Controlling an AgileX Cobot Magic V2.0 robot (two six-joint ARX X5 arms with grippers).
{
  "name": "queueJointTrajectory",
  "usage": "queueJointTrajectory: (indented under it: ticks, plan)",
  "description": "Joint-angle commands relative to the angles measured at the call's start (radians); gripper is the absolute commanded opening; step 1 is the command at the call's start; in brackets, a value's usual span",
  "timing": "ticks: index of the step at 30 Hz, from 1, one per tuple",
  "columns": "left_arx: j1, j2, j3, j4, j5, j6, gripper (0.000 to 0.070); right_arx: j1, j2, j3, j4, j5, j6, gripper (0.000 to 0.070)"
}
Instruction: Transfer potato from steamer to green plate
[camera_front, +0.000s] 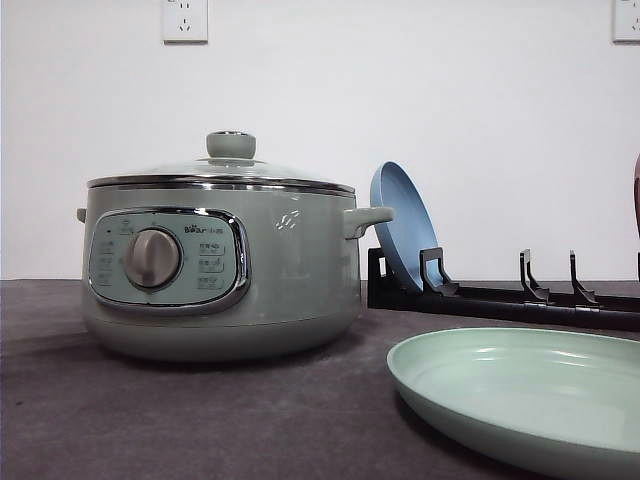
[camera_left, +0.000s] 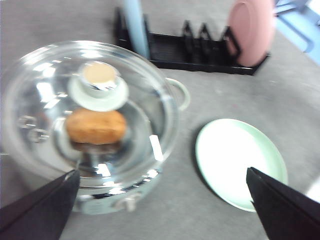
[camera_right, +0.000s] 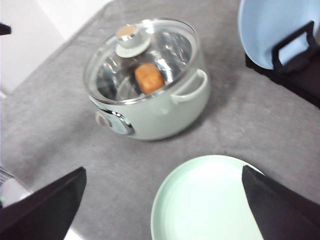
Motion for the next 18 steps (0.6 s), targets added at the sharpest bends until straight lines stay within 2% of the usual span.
queueJointTrajectory:
  ticks: [1,8,11,15,18]
  plan:
    - [-0.004,0.036,0.060,-0.025,-0.034,0.006,0.0700,0.003,0.002,0.009,0.020,-0.006,0.015,0.0630]
    - [-0.004,0.207,0.259,-0.158,-0.058,0.031,0.0700,0.003,0.002,0.009,0.048,-0.006,0.022,0.0630]
    - [-0.008,0.296,0.343,-0.197,-0.098,0.031,0.0700,0.003,0.002,0.009,0.047,-0.006,0.022,0.0630]
    - [-0.024,0.412,0.444,-0.216,-0.170,0.031,0.0700,0.003,0.002,0.009,0.047,-0.006,0.022,0.0630]
    - [-0.038,0.498,0.509,-0.215,-0.185,0.031,0.0700,0.003,0.002,0.009,0.048,-0.005,0.022,0.0630]
